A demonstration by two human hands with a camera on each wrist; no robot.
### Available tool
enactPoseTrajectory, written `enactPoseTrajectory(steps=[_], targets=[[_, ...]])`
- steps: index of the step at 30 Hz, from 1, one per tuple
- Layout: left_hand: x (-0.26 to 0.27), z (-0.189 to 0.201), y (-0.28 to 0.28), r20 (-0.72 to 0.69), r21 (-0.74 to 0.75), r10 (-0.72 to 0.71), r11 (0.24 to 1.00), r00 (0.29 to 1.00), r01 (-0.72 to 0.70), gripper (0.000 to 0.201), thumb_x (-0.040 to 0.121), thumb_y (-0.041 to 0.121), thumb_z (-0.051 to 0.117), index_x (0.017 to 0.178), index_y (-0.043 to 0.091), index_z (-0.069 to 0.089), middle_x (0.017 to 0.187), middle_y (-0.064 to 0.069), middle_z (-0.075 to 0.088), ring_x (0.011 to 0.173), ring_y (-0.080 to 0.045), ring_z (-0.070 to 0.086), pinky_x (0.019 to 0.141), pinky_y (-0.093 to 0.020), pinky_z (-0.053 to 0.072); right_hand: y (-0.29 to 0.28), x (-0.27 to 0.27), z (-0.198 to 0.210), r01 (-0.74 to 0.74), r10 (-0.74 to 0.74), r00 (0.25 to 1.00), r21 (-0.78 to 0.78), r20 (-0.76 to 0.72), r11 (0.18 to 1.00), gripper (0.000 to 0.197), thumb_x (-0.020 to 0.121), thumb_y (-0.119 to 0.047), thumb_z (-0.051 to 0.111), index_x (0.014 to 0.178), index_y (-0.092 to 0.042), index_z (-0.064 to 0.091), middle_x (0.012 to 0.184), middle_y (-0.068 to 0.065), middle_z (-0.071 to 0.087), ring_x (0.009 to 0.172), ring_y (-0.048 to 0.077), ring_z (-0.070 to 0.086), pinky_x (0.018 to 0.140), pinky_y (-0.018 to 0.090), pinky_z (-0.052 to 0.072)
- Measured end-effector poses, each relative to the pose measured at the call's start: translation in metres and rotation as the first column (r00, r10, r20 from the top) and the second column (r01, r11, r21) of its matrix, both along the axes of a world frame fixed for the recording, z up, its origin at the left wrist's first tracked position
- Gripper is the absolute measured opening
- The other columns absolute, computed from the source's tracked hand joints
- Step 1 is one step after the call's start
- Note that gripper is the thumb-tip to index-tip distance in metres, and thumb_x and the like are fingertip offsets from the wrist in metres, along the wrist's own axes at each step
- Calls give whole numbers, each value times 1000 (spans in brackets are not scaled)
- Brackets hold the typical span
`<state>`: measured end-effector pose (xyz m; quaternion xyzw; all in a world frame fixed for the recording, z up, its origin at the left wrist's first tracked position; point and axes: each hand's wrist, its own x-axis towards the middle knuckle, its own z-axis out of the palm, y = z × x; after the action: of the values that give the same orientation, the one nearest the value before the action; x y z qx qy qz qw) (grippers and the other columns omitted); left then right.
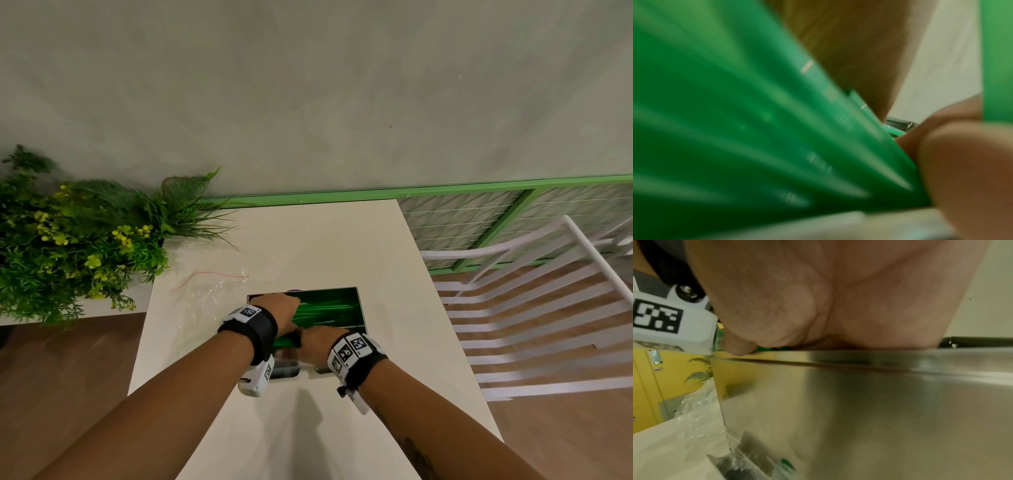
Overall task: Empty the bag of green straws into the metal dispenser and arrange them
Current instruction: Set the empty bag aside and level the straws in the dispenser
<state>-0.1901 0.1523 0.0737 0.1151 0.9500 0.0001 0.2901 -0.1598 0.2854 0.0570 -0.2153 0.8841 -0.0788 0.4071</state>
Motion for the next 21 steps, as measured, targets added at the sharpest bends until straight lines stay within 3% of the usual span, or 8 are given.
enactPoseTrajectory(steps=[2,5,9,13,15,18,21], targets=[[-1,0,0,13,1,-18,1000,1000,18,42,94,40,65,127,17,55,122,-11,68,107,-33,67,80,-39,53,4,-2,-3,15,-15,1000,16,14,1000,74,91,-80,41,130,-20,63,109,12,73,96,30,65,96,44,53],[-3,1,-2,-2,-34,-68,997,998,68,41,95,22,62,134,23,49,121,-9,70,101,-33,69,74,-39,53,9,-6,-1,22,-22,1000,24,8,999,76,90,-81,43,126,-17,66,105,10,71,95,29,64,99,46,53],[-5,6,-7,-24,-11,-76,997,997,76,55,95,21,59,145,36,41,126,-7,69,104,-34,68,75,-37,50,7,-9,18,3,-2,998,18,-56,1000,70,95,-72,48,129,-12,60,116,15,69,99,30,61,91,42,48],[-2,-3,-12,20,94,-25,995,999,23,54,94,25,62,138,49,42,127,-1,69,102,-30,67,82,-37,53,1,-7,18,-26,27,994,10,-103,1000,72,96,-72,46,136,-13,56,125,15,69,113,33,64,95,45,47],[-1,-5,-10,61,124,0,992,998,-7,55,95,33,64,143,46,42,136,-3,65,112,-29,64,94,-41,53,1,-5,13,22,-20,998,23,-55,999,72,99,-71,39,138,-13,55,129,18,67,118,33,63,97,46,45],[-2,-5,-5,68,66,31,997,997,-36,64,97,49,58,155,36,35,153,-6,52,132,-30,55,103,-43,49,2,-5,15,60,-60,998,60,0,996,64,104,-63,33,130,-11,61,122,20,68,114,34,63,94,43,45],[0,1,-3,72,55,32,998,997,-35,66,99,52,54,157,28,33,155,-10,49,136,-31,52,106,-43,47,8,-8,22,24,-22,999,77,-36,997,52,103,-54,39,112,-10,66,108,15,69,97,33,64,95,46,53]])
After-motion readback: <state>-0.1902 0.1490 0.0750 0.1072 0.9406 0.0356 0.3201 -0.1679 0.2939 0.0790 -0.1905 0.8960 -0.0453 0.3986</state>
